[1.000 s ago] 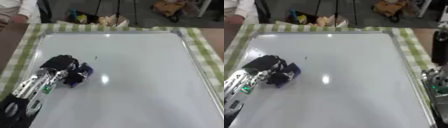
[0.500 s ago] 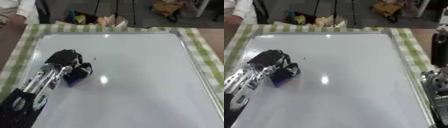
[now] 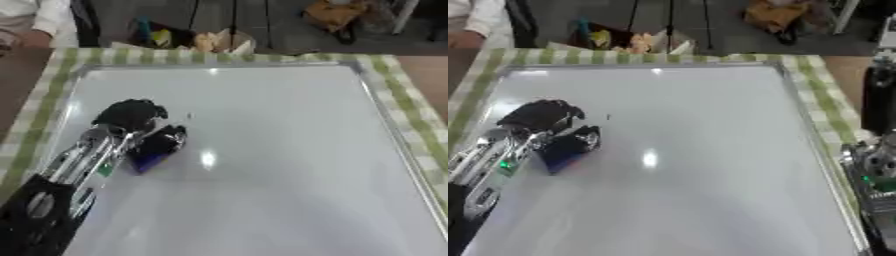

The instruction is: Wipe the whiteboard clean with a brush.

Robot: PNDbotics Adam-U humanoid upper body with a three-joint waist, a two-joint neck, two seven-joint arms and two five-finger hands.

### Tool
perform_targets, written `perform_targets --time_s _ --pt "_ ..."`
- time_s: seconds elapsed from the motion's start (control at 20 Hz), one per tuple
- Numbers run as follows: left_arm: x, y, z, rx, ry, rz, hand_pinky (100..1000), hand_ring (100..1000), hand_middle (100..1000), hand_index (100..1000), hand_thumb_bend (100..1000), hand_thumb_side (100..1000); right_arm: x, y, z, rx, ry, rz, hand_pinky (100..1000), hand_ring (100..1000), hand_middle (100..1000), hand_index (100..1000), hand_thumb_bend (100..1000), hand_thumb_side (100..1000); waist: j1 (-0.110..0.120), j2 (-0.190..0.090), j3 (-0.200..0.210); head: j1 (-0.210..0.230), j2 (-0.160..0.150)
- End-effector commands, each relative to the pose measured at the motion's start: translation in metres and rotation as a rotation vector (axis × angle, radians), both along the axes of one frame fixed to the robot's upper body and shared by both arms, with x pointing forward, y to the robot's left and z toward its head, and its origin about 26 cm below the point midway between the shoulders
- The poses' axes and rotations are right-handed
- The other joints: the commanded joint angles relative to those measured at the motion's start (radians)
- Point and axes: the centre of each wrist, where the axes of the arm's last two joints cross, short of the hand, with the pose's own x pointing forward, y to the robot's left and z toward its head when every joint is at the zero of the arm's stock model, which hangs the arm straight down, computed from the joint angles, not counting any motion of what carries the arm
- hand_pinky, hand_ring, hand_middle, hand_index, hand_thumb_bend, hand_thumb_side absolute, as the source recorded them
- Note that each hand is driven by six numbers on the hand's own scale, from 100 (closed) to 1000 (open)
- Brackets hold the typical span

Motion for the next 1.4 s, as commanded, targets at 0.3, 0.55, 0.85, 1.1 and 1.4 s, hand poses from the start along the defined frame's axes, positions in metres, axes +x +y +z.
perform_targets --time_s 0.3,0.55,0.85,1.1,1.4 --pt "-0.022 0.015 0.035 0.110 -0.024 0.003 320 574 678 903 440 1000 -0.003 -0.002 0.004 -0.008 -0.016 0.003 812 859 736 810 100 1000 0.001 -0.027 0.009 -0.009 0.002" --pt "-0.029 0.020 0.039 0.136 0.003 0.005 321 571 671 896 421 1000 -0.003 -0.002 0.003 -0.004 -0.017 0.003 812 858 735 809 100 1000 -0.001 -0.029 0.010 -0.009 0.000" --pt "-0.023 0.024 0.025 0.114 0.074 0.005 310 561 659 899 413 1000 -0.003 -0.002 0.004 -0.002 -0.019 0.003 812 859 735 809 100 1000 -0.003 -0.028 0.010 -0.008 -0.002" --pt "-0.021 0.024 0.021 0.104 0.097 0.005 310 561 659 899 413 1000 -0.003 -0.002 0.004 -0.002 -0.019 0.004 812 859 735 809 100 1000 -0.004 -0.027 0.010 -0.007 -0.003" --pt "-0.010 0.026 0.001 0.078 0.152 0.054 292 551 649 894 408 1000 -0.003 -0.002 0.005 0.000 -0.024 0.007 813 859 734 809 100 1000 -0.008 -0.023 0.008 -0.005 -0.005"
